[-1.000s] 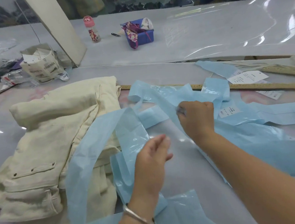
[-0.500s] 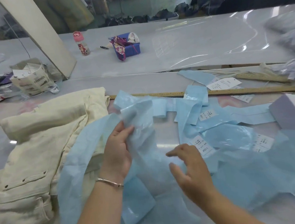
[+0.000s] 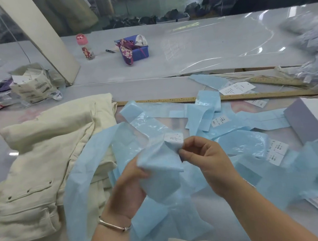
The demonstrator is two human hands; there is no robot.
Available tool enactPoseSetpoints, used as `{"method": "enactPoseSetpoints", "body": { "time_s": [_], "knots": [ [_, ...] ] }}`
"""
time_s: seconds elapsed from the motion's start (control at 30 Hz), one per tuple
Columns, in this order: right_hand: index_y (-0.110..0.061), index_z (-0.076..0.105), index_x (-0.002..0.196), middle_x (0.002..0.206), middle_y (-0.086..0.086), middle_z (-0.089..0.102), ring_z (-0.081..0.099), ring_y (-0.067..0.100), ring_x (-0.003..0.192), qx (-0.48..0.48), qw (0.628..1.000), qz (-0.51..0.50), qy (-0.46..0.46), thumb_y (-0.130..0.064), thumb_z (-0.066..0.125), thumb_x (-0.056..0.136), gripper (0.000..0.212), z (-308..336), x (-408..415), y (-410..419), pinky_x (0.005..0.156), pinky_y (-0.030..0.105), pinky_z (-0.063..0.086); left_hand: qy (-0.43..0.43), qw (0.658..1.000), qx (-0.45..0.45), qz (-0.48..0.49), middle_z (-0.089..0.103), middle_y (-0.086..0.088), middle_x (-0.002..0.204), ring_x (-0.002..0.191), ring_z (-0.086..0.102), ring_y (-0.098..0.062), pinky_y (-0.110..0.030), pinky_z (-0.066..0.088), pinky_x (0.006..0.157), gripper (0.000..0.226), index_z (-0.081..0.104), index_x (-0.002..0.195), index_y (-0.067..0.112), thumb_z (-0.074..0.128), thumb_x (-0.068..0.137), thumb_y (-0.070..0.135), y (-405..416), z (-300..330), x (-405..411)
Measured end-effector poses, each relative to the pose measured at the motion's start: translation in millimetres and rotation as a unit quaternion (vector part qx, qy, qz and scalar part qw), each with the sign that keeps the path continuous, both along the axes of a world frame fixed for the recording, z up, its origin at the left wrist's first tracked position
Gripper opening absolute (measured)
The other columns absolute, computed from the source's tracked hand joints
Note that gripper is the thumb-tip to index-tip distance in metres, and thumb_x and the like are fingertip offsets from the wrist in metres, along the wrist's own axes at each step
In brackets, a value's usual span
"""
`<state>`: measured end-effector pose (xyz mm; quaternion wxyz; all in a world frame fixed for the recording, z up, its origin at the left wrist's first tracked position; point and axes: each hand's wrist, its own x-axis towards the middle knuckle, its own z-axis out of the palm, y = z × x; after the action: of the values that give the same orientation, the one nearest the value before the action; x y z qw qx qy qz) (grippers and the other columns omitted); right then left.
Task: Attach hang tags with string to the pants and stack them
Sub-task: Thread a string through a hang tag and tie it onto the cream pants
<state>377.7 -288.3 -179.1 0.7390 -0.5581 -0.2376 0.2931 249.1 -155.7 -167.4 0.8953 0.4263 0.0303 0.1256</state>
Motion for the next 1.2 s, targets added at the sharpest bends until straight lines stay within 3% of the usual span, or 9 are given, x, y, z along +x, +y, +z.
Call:
{"method": "enactPoseSetpoints", "body": {
  "time_s": [0.07,0.13,0.2,0.3,0.43,0.57,0.77,1.0,1.2],
  "knots": [
    [-0.014,0.070,0.075,0.070,0.006,0.068,0.061,0.013,0.066,-0.006,0.999,0.015,-0.034,0.010,0.062,0.084,0.027,1,-5,-1,0.070,0.019,0.049,0.031,0.994,-0.078,0.064,0.074,-0.003,0.075,0.071,0.072,-0.014,-0.018,0.055,0.061,0.041,0.077,0.071,0.012,0.093,0.034,0.021,9,5,-1],
    [-0.017,0.070,0.073,0.071,0.004,0.067,0.061,0.012,0.068,-0.004,0.999,0.016,-0.049,0.003,0.064,0.082,0.023,5,-10,-2,0.072,0.018,0.049,0.047,0.993,-0.061,0.085,0.075,-0.008,0.089,0.085,0.072,-0.021,-0.027,0.057,0.073,0.052,0.078,0.086,0.011,0.092,0.039,0.030,11,11,-2],
    [-0.017,0.066,0.074,0.071,0.000,0.067,0.061,0.010,0.069,-0.003,0.999,0.003,-0.036,-0.004,0.063,0.080,0.015,10,-9,-3,0.069,0.017,0.048,0.073,0.990,0.027,0.113,0.074,-0.013,0.101,0.096,0.070,-0.026,-0.034,0.056,0.084,0.043,0.077,0.095,0.008,0.086,0.058,0.026,7,15,3],
    [-0.011,0.057,0.090,0.074,0.008,0.070,0.063,0.019,0.067,-0.025,0.993,-0.019,0.109,-0.017,0.055,0.091,0.007,18,1,0,0.063,0.027,0.049,0.156,0.947,0.197,0.200,0.076,-0.012,0.093,0.086,0.072,-0.024,-0.032,0.057,0.072,0.023,0.077,0.090,0.008,0.073,0.068,0.012,-5,13,8],
    [-0.037,0.045,0.135,0.099,0.005,0.070,0.064,0.020,0.078,-0.038,0.988,0.026,0.148,-0.047,0.064,0.079,0.060,22,10,5,0.066,0.027,0.052,0.164,0.932,0.305,0.104,0.076,0.000,0.095,0.087,0.073,-0.015,-0.024,0.056,0.070,0.030,0.071,0.100,0.017,0.070,0.071,0.009,-17,0,4],
    [-0.037,0.055,0.132,0.110,0.006,0.070,0.067,0.017,0.096,0.063,0.993,0.039,0.095,-0.009,0.071,0.078,0.063,24,13,4,0.080,0.024,0.053,0.205,0.881,0.422,0.054,0.074,0.015,0.099,0.095,0.070,-0.005,-0.019,0.054,0.078,0.032,0.068,0.103,0.034,0.066,0.074,0.019,-23,-15,-2],
    [-0.009,0.065,0.118,0.115,0.008,0.068,0.067,0.021,0.097,-0.015,0.999,0.042,-0.027,0.016,0.063,0.080,0.045,29,11,2,0.084,0.032,0.056,0.121,0.936,0.331,0.026,0.063,0.003,0.131,0.121,0.059,-0.014,-0.027,0.051,0.093,0.061,0.054,0.134,0.030,0.072,0.076,0.021,-10,-11,-1],
    [-0.027,0.055,0.113,0.107,0.004,0.064,0.066,0.022,0.099,-0.112,0.974,0.071,-0.185,0.002,0.073,0.078,0.049,32,-1,11,0.083,0.041,0.058,0.186,0.968,0.099,0.137,0.070,-0.015,0.100,0.090,0.065,-0.024,-0.034,0.053,0.079,0.035,0.072,0.096,0.008,0.076,0.073,0.034,3,14,22],
    [-0.030,0.063,0.091,0.076,-0.004,0.068,0.060,0.008,0.066,-0.126,0.947,-0.061,-0.290,-0.012,0.078,0.077,0.027,31,1,8,0.058,0.018,0.050,0.181,0.960,0.107,0.184,0.071,-0.006,0.078,0.072,0.065,-0.014,-0.022,0.054,0.063,0.010,0.078,0.075,0.013,0.069,0.071,0.016,-3,16,35]
  ]
}}
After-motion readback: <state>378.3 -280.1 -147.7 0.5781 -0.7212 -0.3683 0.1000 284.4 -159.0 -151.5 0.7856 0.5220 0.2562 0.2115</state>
